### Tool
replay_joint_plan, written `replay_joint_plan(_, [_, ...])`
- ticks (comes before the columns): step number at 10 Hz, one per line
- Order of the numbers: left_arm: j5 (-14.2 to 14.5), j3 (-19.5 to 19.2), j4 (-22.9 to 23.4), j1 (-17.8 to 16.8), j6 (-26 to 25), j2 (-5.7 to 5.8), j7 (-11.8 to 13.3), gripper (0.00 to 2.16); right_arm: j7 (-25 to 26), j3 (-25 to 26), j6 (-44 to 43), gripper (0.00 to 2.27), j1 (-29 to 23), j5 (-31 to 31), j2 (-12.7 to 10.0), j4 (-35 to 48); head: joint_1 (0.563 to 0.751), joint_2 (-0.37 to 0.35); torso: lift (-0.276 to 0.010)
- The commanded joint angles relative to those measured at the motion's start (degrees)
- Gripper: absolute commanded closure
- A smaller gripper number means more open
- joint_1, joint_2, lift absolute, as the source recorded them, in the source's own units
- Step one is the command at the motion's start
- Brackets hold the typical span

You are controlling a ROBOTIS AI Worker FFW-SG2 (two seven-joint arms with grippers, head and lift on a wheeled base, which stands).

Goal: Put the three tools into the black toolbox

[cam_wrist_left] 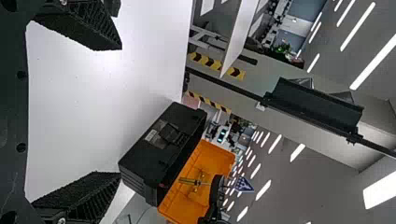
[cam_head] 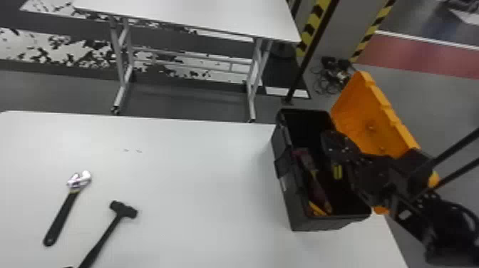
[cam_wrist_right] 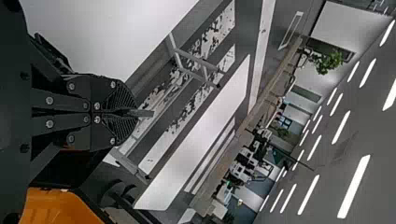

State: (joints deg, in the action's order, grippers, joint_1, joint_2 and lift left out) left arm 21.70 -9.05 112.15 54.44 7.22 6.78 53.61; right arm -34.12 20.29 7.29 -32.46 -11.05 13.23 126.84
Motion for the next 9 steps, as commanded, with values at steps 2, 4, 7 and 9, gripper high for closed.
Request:
replay_joint_plan(2, [0.0, 0.26, 0.44, -0.12, -0.33, -0.01, 0.0, 0.04, -1.12, 5.63, 1.29, 2.24, 3.02, 8.59, 0.13, -4.93, 0.695, -0.318, -0.051])
replay_joint_plan(4, [-0.26, 0.79, 0.53, -0.12, -0.33, -0.1, -0.09, 0.04, -2.71, 10.38, 4.45, 2.24, 6.27, 14.92, -0.05, -8.1, 0.695, -0.35, -0.051])
replay_joint_plan(7, [-0.52, 0.96, 0.44, -0.12, -0.33, -0.19, -0.35, 0.07, -4.46, 14.95, 11.13, 2.24, 8.03, 24.76, -0.57, -10.91, 0.695, -0.35, -0.051])
replay_joint_plan(9, [-1.05, 1.67, 0.61, -0.56, -0.5, -0.28, -0.88, 0.07, -5.17, 14.95, 13.06, 2.24, 7.59, 25.99, -1.89, -9.77, 0.695, -0.35, -0.051])
